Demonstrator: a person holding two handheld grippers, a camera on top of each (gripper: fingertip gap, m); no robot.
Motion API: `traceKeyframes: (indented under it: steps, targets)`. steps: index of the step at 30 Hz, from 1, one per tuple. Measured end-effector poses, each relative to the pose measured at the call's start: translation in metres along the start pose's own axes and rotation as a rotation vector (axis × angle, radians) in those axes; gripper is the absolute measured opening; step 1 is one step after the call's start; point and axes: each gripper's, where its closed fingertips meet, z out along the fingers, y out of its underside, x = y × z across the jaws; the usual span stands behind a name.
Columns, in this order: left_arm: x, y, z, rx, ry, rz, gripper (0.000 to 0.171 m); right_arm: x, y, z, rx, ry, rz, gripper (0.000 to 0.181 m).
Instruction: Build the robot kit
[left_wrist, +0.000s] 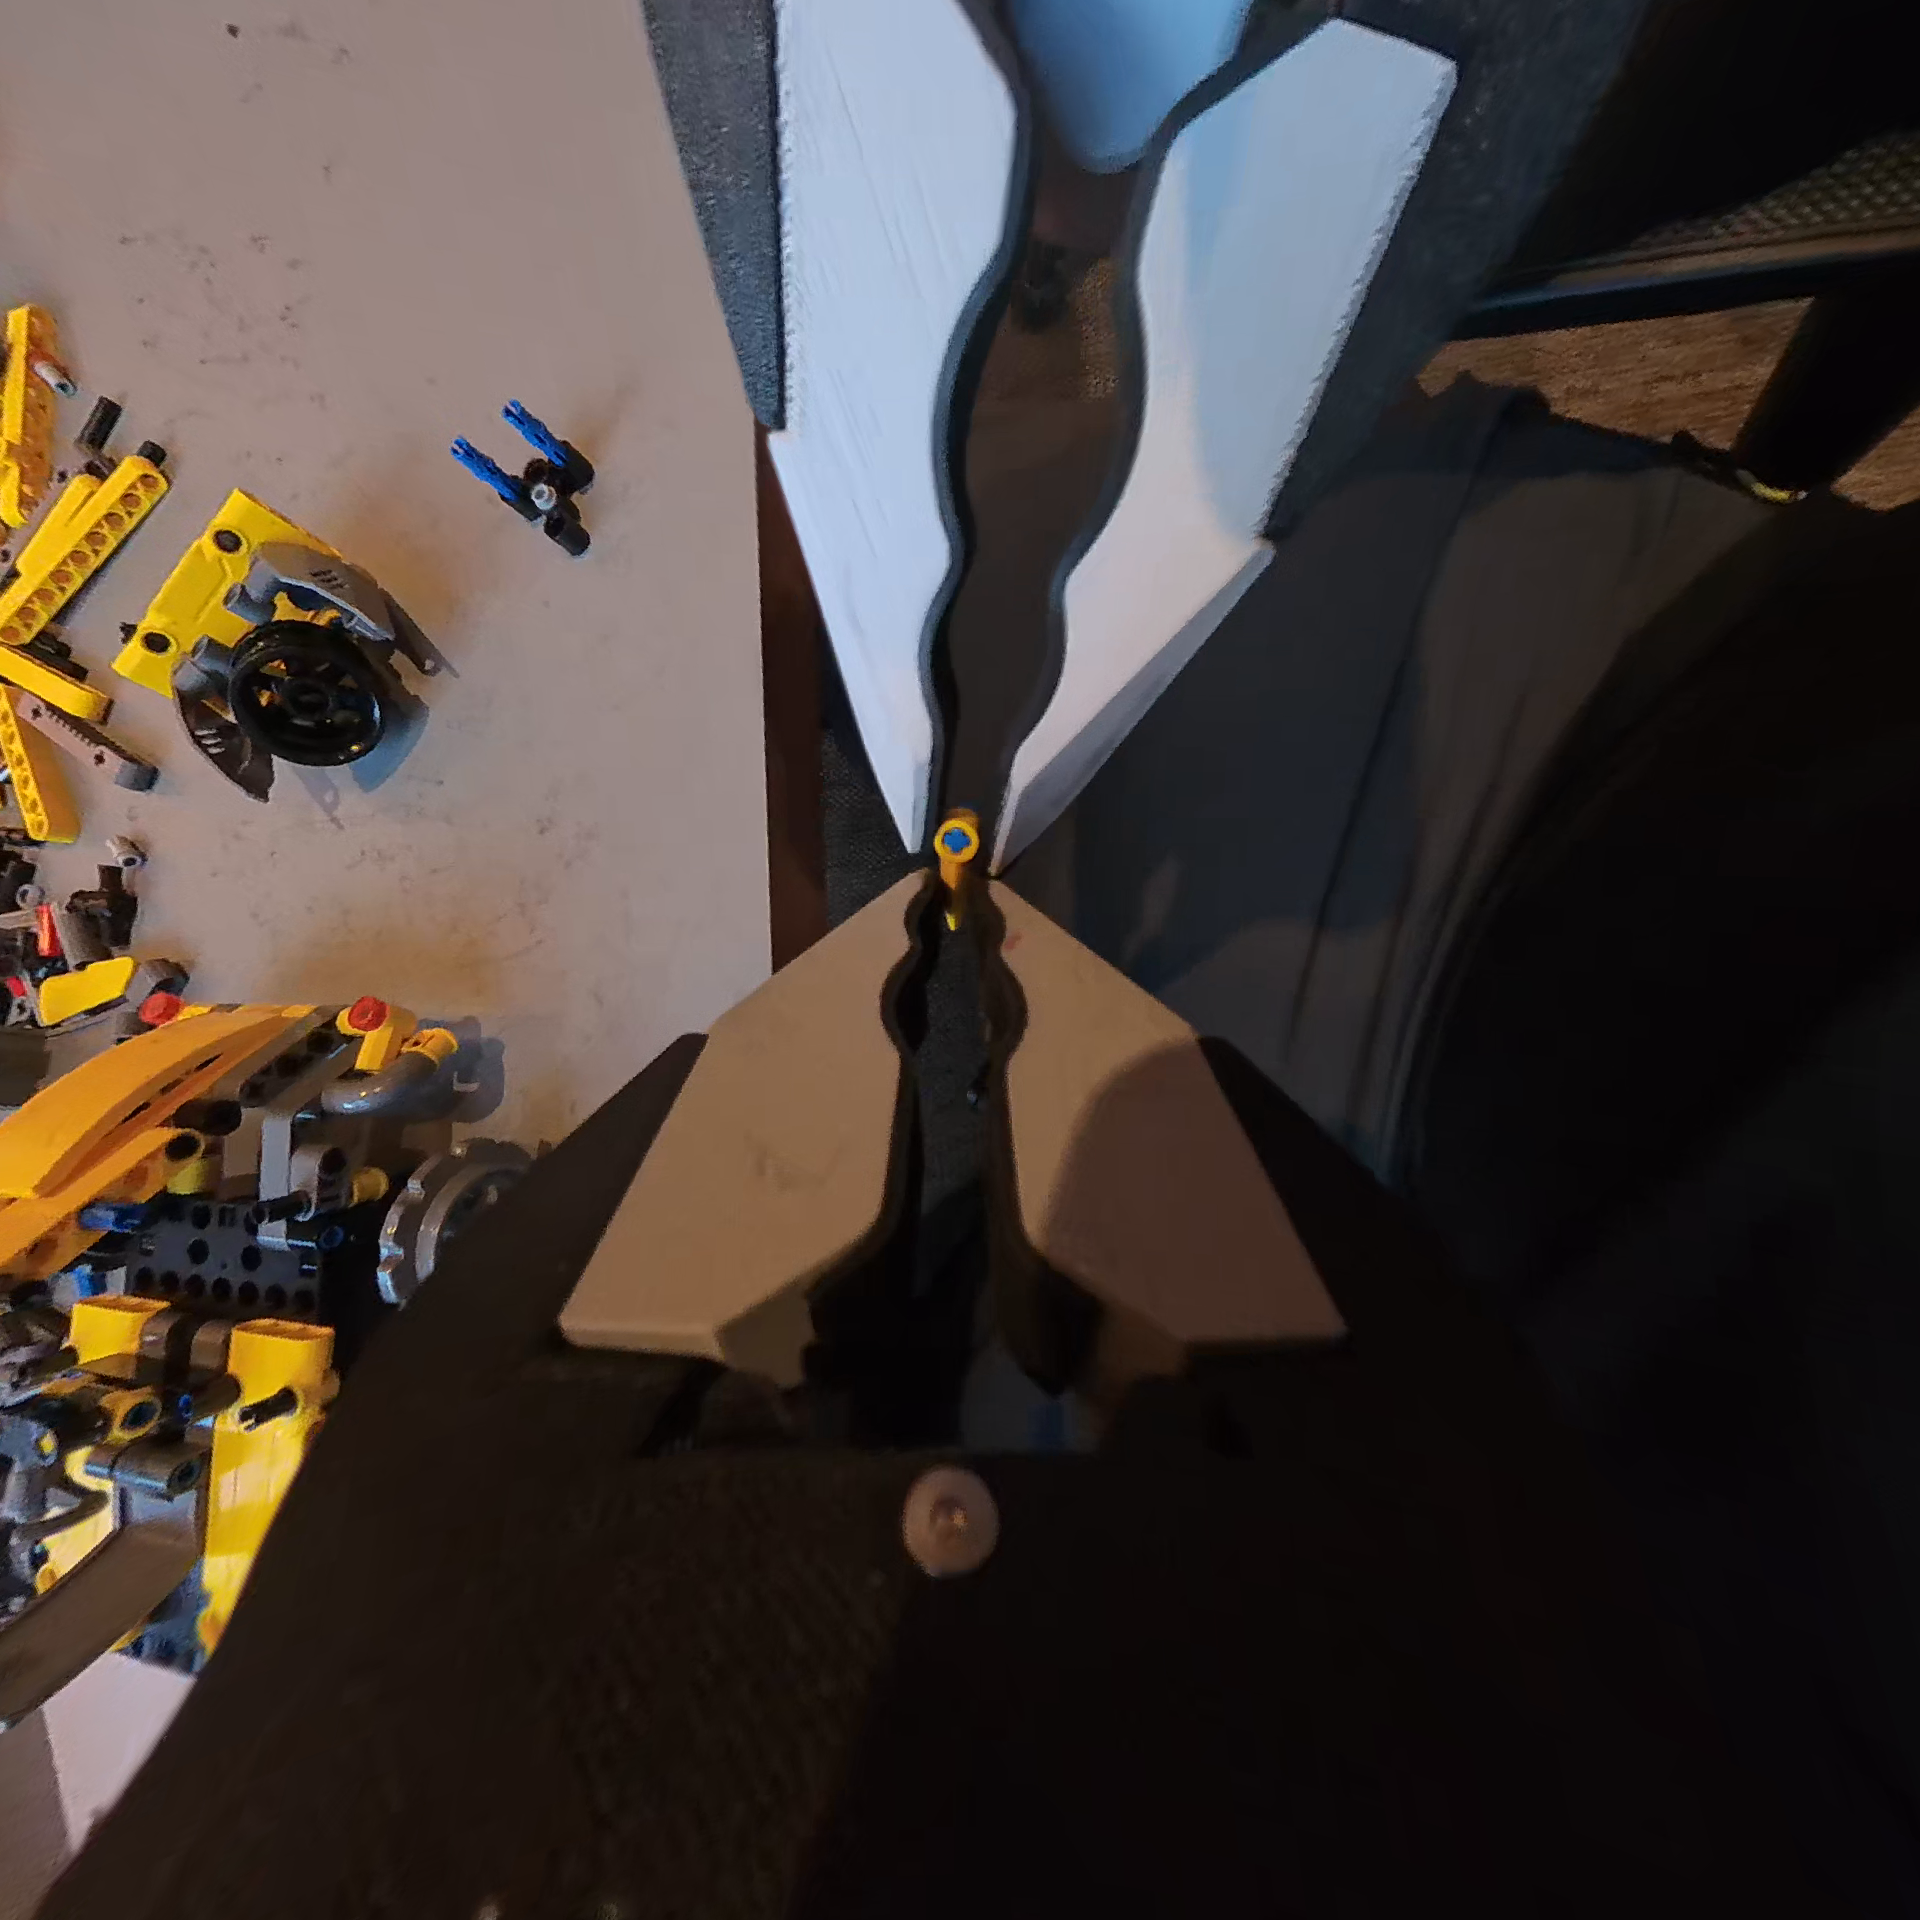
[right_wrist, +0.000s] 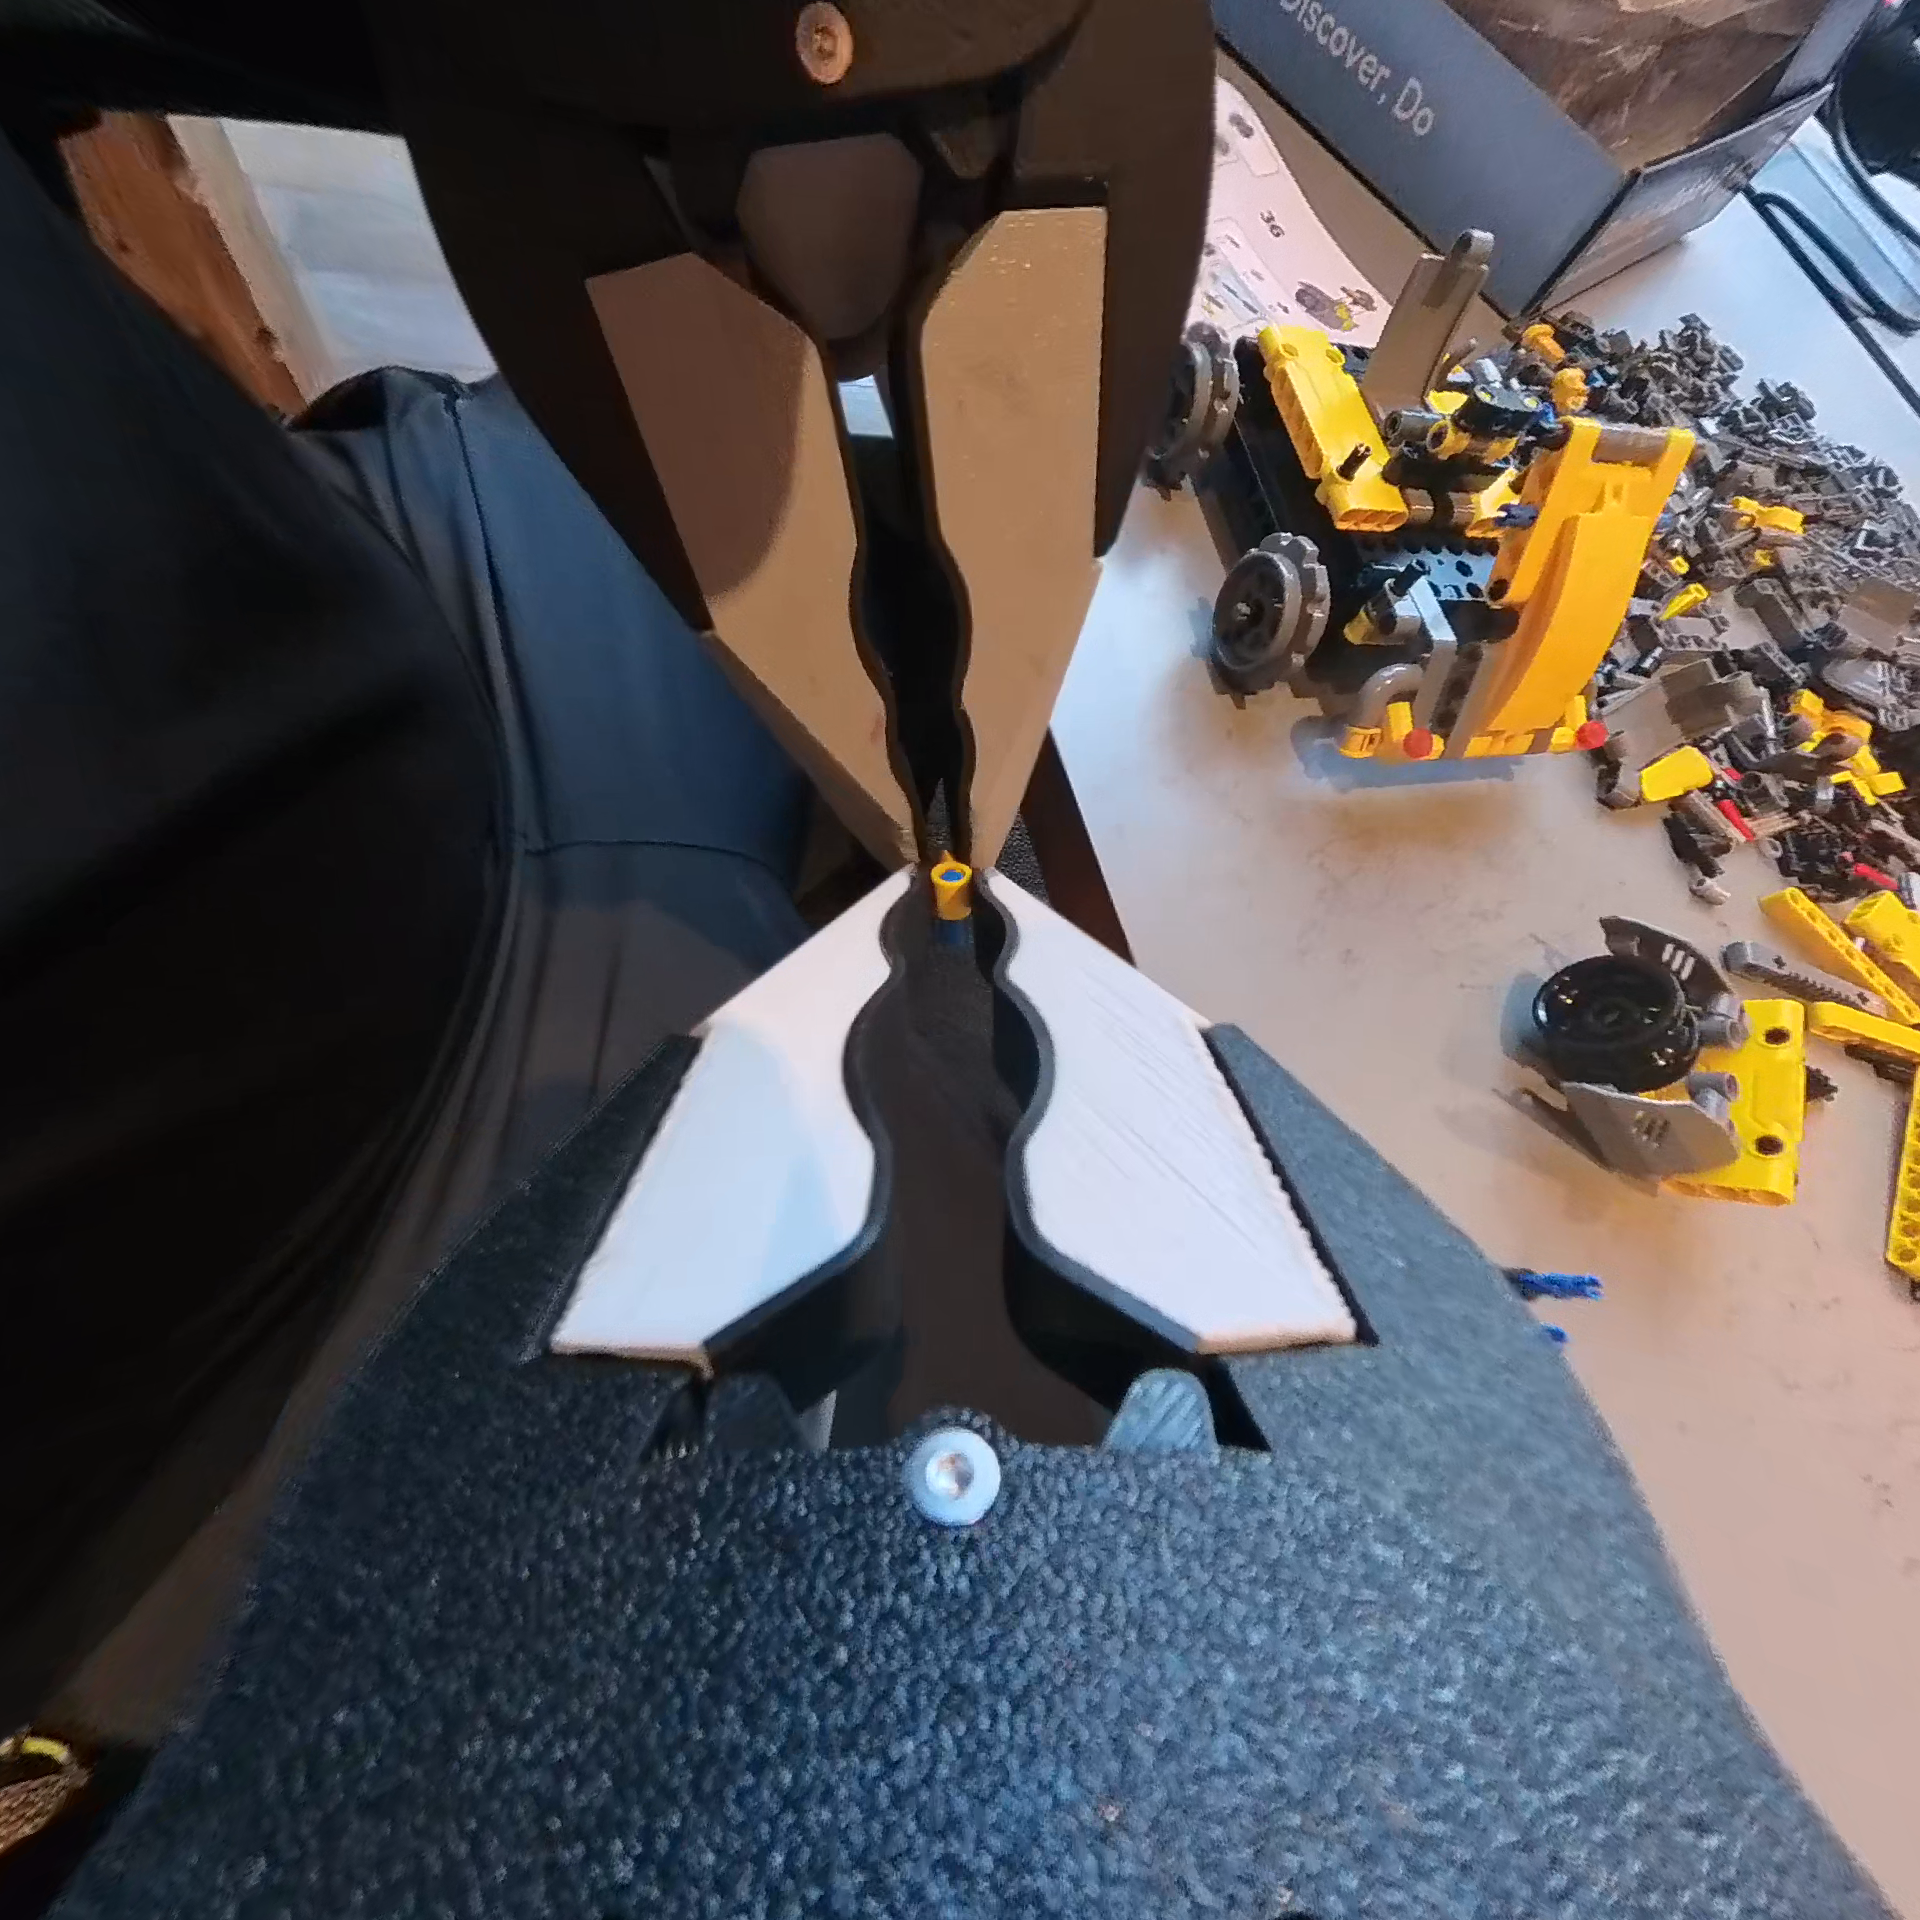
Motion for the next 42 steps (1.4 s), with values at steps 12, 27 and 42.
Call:
traceKeyframes:
  steps: [12, 27, 42]
  targets:
    - [-0.002, -0.002, 0.013, -0.033, -0.012, 0.005, 0.004, 0.006, 0.011, -0.009, 0.001, 0.001, 0.015, 0.009]
    - [-0.004, -0.008, 0.017, -0.001, -0.028, 0.002, 0.004, 0.010, 0.024, -0.008, -0.056, 0.023, -0.016, 0.007]
    - [-0.072, -0.048, 0.068, 0.094, -0.054, -0.364, 0.049, 0.138, 0.115, -0.063, -0.223, 0.409, 0.419, 0.007]
